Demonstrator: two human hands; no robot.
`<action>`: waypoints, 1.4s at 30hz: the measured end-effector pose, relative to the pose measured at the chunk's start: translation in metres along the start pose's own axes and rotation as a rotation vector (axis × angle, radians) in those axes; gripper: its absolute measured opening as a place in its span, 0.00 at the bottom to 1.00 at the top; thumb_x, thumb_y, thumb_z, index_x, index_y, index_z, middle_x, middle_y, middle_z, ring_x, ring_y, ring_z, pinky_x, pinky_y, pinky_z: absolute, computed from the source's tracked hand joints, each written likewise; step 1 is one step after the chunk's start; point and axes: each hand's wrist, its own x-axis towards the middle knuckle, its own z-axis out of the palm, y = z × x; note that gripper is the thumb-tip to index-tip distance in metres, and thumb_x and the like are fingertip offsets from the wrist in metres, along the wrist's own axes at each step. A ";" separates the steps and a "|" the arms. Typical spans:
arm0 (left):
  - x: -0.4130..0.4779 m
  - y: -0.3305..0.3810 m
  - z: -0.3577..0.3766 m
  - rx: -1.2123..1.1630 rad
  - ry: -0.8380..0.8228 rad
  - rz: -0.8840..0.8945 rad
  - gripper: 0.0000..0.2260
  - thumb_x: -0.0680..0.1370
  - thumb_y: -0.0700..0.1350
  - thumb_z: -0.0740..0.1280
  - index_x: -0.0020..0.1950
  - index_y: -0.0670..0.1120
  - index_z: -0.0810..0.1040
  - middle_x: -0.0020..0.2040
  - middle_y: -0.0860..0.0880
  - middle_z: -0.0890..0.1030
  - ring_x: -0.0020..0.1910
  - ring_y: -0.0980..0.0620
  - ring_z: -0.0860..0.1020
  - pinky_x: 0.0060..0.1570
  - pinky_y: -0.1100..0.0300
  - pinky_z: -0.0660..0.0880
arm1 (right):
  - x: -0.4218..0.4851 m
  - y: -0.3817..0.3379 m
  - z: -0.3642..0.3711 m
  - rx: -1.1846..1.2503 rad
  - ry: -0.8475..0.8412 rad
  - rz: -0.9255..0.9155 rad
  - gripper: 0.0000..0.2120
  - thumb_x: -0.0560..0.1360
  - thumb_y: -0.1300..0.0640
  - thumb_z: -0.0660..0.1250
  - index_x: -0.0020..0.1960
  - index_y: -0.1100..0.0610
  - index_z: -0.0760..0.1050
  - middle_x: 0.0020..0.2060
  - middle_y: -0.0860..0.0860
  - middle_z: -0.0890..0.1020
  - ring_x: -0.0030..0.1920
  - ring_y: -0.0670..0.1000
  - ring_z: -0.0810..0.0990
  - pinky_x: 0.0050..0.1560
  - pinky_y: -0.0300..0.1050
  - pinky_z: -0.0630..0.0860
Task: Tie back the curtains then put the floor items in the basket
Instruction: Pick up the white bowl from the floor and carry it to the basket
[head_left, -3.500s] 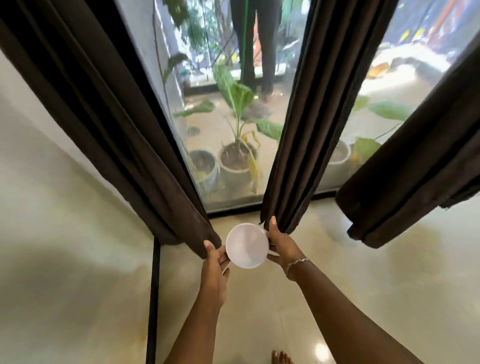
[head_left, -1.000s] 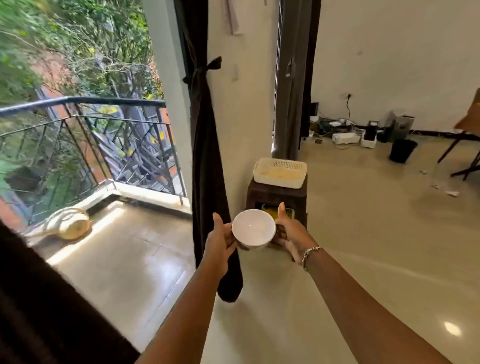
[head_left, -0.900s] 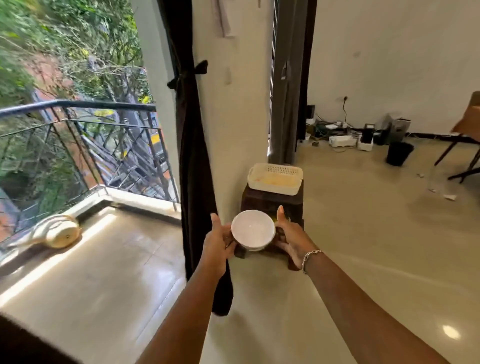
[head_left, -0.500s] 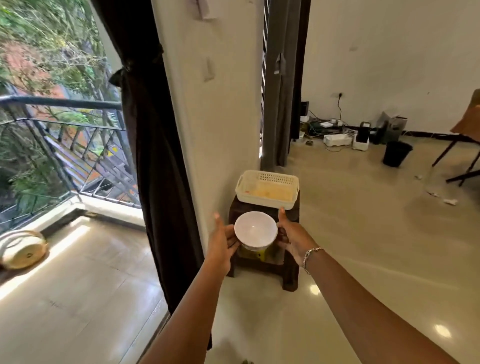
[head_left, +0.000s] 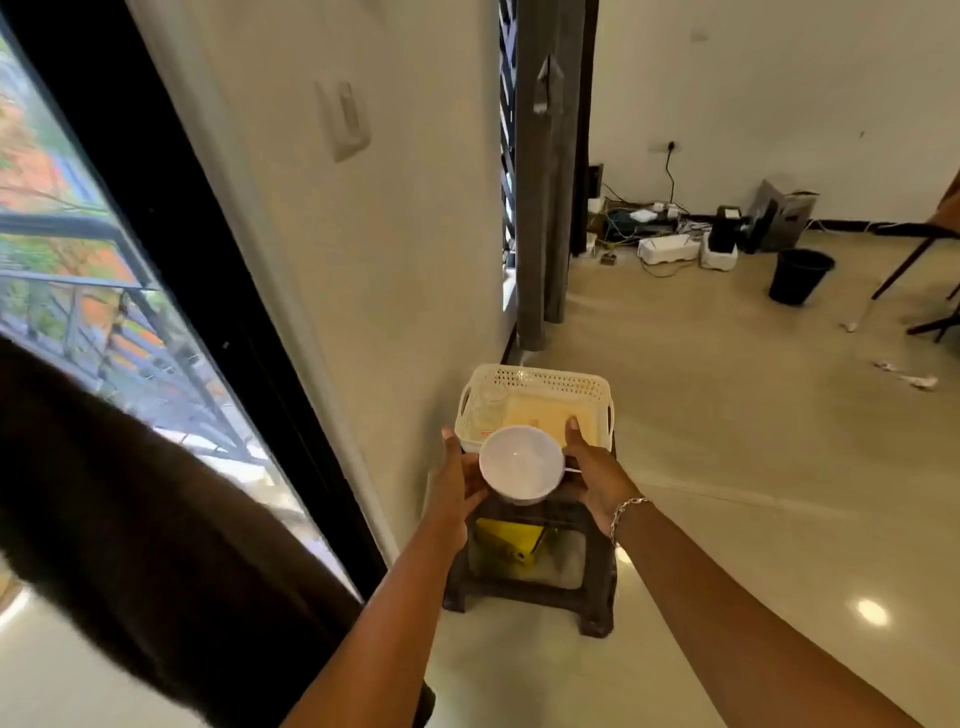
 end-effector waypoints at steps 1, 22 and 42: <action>0.011 0.000 0.004 0.011 -0.005 -0.008 0.29 0.78 0.62 0.51 0.55 0.40 0.79 0.47 0.43 0.82 0.54 0.43 0.78 0.54 0.51 0.75 | 0.012 -0.002 -0.001 -0.006 0.016 0.008 0.23 0.78 0.43 0.54 0.68 0.56 0.65 0.65 0.59 0.72 0.65 0.60 0.70 0.67 0.59 0.68; 0.268 0.019 0.102 0.068 0.030 -0.282 0.30 0.77 0.63 0.49 0.65 0.41 0.71 0.61 0.43 0.75 0.56 0.46 0.74 0.57 0.52 0.70 | 0.312 -0.043 -0.029 -0.139 0.006 0.200 0.23 0.78 0.43 0.55 0.65 0.58 0.70 0.54 0.57 0.77 0.58 0.56 0.74 0.64 0.51 0.71; 0.364 -0.069 0.121 0.052 0.030 -0.613 0.20 0.78 0.39 0.61 0.70 0.48 0.66 0.64 0.46 0.71 0.57 0.50 0.71 0.61 0.46 0.67 | 0.458 0.043 -0.040 -0.486 -0.021 0.438 0.24 0.77 0.38 0.50 0.34 0.54 0.69 0.35 0.53 0.72 0.45 0.55 0.71 0.52 0.47 0.66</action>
